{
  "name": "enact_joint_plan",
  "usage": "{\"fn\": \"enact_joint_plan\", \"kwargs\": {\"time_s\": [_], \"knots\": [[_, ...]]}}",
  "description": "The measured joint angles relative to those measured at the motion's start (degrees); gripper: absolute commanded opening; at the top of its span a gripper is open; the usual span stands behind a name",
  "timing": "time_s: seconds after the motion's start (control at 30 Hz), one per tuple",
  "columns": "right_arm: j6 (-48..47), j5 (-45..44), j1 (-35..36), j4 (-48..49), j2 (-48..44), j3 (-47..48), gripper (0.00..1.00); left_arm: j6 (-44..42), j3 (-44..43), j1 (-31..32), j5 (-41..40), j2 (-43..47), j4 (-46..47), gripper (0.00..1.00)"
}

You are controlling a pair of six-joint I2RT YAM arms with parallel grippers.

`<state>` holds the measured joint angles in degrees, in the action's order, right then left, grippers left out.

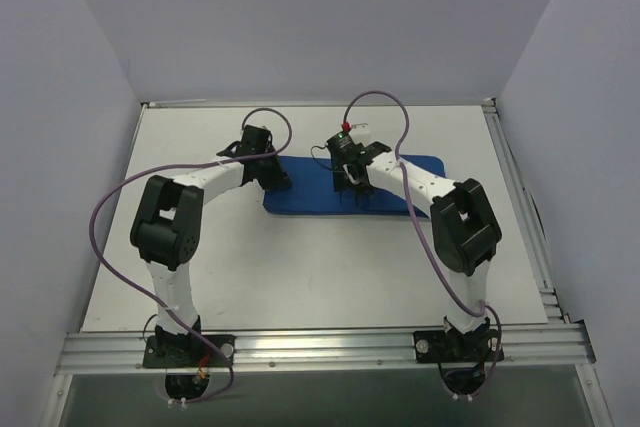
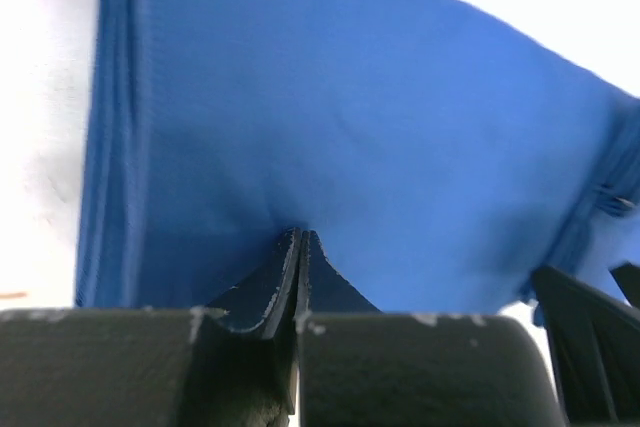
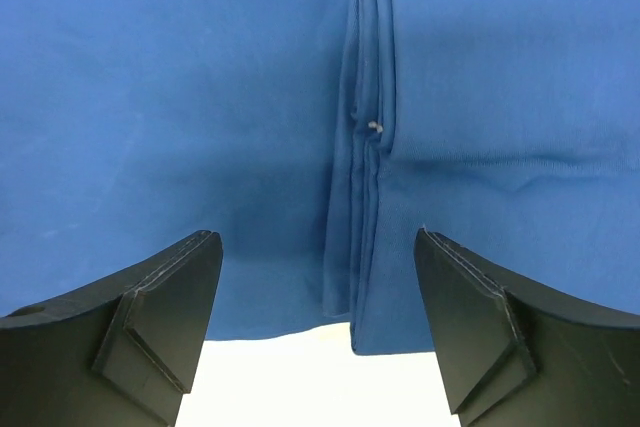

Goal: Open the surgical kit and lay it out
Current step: Open the surgical kit at the center of the board.

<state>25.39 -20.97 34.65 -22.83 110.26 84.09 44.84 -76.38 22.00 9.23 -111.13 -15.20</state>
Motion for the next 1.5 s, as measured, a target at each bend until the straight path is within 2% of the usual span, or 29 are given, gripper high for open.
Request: {"fn": "enact_joint_plan", "kwargs": {"time_s": [0.33, 0.5, 0.83, 0.9, 0.93, 0.97, 1.0, 1.07, 1.17, 1.5], "knots": [[2.01, -7.43, 2.03, -3.61, 3.13, 0.15, 0.69, 1.14, -0.35, -1.44, 1.75, -3.89, 0.33, 0.02], [2.23, -9.20, 1.84, -4.13, 3.61, 0.13, 0.50, 2.16, -0.90, -2.21, 2.51, -5.16, -0.15, 0.02], [1.64, -8.98, -1.49, -1.86, 3.34, -1.75, 0.44, 3.02, -0.68, -3.41, 3.26, -5.18, -0.31, 0.02], [1.33, -8.37, -2.36, -1.38, 2.91, -2.32, 0.38, 3.02, -0.68, -3.50, 3.26, -5.18, -0.39, 0.02], [1.09, -8.04, -2.78, -1.22, 2.73, -2.51, 0.32, 3.04, -0.68, -3.56, 3.26, -5.18, -0.42, 0.02], [0.90, -7.61, -3.17, -1.03, 2.60, -2.64, 0.21, 3.04, -0.68, -3.63, 3.28, -5.18, -0.46, 0.02], [0.55, -7.15, -3.52, -0.76, 2.54, -2.69, 0.15, 3.04, -0.68, -3.72, 3.28, -5.18, -0.52, 0.02], [0.09, -6.67, -3.96, -0.57, 2.43, -2.69, 0.07, 3.13, -0.68, -3.87, 3.28, -5.18, -0.72, 0.02], [-0.26, -5.90, -4.22, -0.57, 1.70, -2.91, 0.00, 3.43, -1.20, -4.13, 3.17, -5.42, -1.79, 0.02], [-2.14, -2.16, -5.40, -2.86, -4.61, -2.03, 0.00, 4.22, -7.61, -4.50, -2.27, -7.56, -11.69, 0.02]]}}
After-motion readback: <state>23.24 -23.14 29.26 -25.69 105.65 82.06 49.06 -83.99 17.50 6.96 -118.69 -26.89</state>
